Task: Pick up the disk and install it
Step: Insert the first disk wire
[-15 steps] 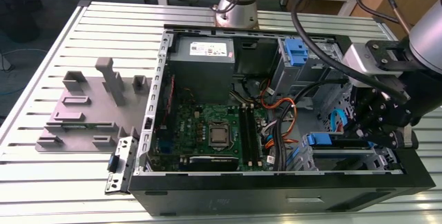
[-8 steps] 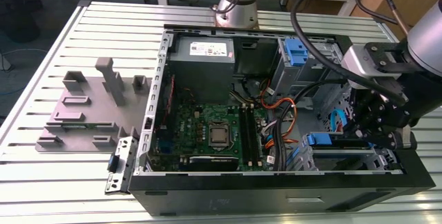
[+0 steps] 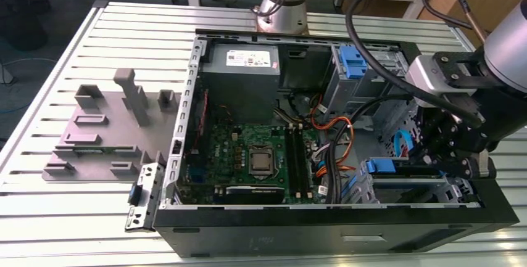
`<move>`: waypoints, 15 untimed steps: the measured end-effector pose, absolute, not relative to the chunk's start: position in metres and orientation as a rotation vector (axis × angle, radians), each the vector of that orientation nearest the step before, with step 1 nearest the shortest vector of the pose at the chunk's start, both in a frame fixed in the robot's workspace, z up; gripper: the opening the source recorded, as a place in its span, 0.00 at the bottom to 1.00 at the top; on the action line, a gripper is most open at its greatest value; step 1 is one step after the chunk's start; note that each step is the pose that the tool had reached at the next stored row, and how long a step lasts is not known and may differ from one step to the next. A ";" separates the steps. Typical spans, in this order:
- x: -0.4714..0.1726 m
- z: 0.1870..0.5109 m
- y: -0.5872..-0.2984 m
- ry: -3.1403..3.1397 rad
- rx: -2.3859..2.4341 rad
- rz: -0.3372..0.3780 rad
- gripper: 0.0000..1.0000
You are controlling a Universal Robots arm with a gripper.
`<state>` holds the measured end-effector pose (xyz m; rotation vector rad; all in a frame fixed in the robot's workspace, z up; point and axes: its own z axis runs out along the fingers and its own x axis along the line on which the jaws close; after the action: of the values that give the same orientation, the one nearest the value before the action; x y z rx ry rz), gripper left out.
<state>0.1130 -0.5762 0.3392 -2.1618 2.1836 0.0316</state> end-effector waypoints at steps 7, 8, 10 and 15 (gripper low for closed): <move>0.112 0.338 -0.576 2.183 -2.162 0.030 0.16; 0.112 0.338 -0.576 2.183 -2.162 0.030 0.16; 0.112 0.337 -0.576 2.183 -2.162 0.030 0.16; 0.112 0.336 -0.576 2.183 -2.162 0.030 0.16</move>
<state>0.1122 -0.5761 0.3361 -2.1616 2.1833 0.0302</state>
